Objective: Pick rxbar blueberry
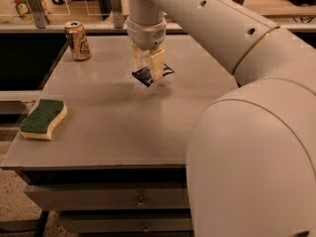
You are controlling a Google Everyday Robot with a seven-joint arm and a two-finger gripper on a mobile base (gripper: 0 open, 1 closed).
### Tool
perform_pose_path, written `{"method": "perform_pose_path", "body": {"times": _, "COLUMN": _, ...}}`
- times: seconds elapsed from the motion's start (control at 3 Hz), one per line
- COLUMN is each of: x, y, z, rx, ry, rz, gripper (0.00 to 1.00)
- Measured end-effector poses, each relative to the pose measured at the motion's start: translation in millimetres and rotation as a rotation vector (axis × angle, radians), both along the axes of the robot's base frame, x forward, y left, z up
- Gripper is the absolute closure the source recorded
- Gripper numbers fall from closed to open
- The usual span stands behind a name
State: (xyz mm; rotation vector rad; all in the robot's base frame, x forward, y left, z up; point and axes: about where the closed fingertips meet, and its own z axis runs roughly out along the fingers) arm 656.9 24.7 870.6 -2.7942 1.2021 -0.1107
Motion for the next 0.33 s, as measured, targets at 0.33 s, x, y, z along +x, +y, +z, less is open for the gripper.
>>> {"method": "perform_pose_path", "body": {"times": 0.33, "x": 0.0, "y": 0.0, "z": 0.3, "rx": 0.000, "ry": 0.000, "rz": 0.000, "gripper": 1.00}}
